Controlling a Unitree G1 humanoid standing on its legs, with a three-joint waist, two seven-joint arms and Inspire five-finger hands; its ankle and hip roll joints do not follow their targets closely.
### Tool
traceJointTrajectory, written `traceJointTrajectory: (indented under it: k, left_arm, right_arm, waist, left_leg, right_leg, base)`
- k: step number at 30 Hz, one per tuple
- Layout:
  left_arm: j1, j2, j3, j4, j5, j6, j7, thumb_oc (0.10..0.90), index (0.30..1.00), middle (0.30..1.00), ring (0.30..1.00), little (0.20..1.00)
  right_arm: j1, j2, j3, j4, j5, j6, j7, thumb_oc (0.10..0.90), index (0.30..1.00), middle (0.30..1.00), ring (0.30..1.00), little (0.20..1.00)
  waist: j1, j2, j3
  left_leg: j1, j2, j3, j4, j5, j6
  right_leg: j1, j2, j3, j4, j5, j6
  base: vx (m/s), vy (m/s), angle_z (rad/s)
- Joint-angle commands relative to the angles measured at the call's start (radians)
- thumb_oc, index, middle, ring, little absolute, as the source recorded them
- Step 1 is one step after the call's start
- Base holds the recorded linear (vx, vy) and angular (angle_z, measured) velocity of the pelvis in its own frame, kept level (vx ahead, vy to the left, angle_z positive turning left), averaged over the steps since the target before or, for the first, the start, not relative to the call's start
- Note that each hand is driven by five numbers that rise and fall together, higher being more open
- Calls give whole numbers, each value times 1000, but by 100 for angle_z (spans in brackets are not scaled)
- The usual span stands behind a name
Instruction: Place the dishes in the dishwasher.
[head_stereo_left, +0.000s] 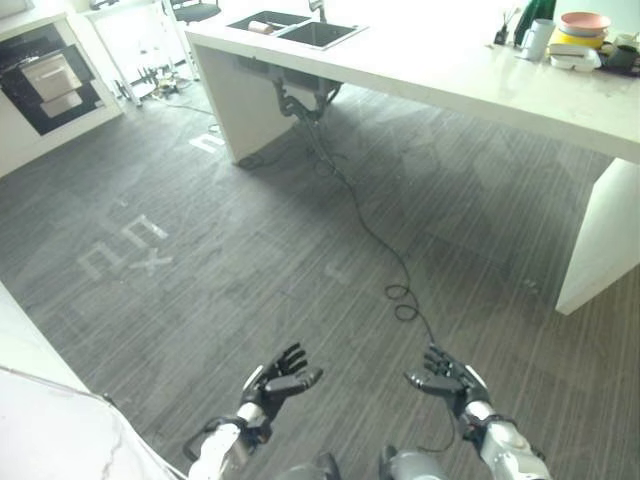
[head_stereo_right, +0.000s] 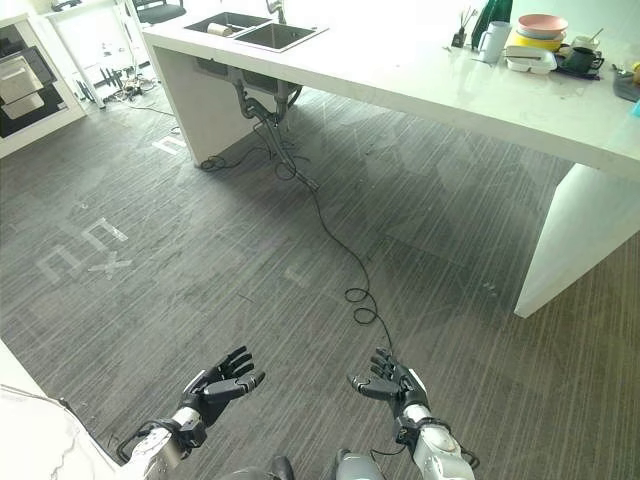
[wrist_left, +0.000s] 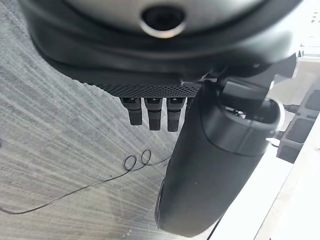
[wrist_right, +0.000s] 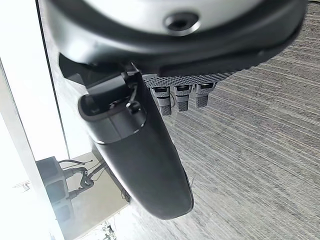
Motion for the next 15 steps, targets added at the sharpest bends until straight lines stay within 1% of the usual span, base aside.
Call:
traceJointTrajectory:
  k: [1, 4, 6, 9, 15]
  left_arm:
    - [-26, 18, 1, -69, 20, -47, -29, 800, 900, 900, 900, 900]
    - [-12, 17, 15, -58, 22, -62, -20, 800, 900, 900, 900, 900]
    - [-12, 16, 24, -49, 18, -43, 0, 800, 900, 900, 900, 900]
    - [-13, 14, 33, -36, 22, -34, 14, 800, 900, 900, 900, 900]
    - [6, 16, 52, -34, 30, -43, 46, 800, 900, 900, 900, 900]
  right_arm:
    - [-32, -23, -20, -90, 44, -70, 47, 800, 900, 900, 900, 900]
    - [-21, -16, -22, -87, 42, -63, 82, 800, 900, 900, 900, 900]
    - [-19, -13, -14, -86, 43, -62, 93, 800, 900, 900, 900, 900]
    - [-22, -14, -5, -85, 35, -52, 105, 800, 900, 900, 900, 900]
    - [-32, -14, 2, -73, 15, -42, 106, 800, 900, 900, 900, 900]
  waist:
    - [2, -8, -33]
    - [11, -9, -36]
    - [17, -11, -37]
    - [26, -14, -36]
    - [54, -17, -27]
  left_leg:
    - [22, 35, -8, 48, -140, -73]
    - [18, 30, -14, 48, -139, -75]
    - [15, 28, -16, 48, -139, -75]
    - [13, 27, -14, 48, -139, -74]
    - [10, 13, -22, 48, -140, -64]
  right_leg:
    - [38, -13, 4, -17, -75, 91]
    - [39, -18, -5, -17, -76, 94]
    - [38, -21, -11, -17, -77, 95]
    - [40, -28, -24, -17, -77, 96]
    - [47, -47, -50, -17, -73, 101]
  base:
    - [0, 0, 0]
    - [27, 41, 7]
    - [22, 38, 4]
    - [25, 40, 5]
    - [62, 121, 15]
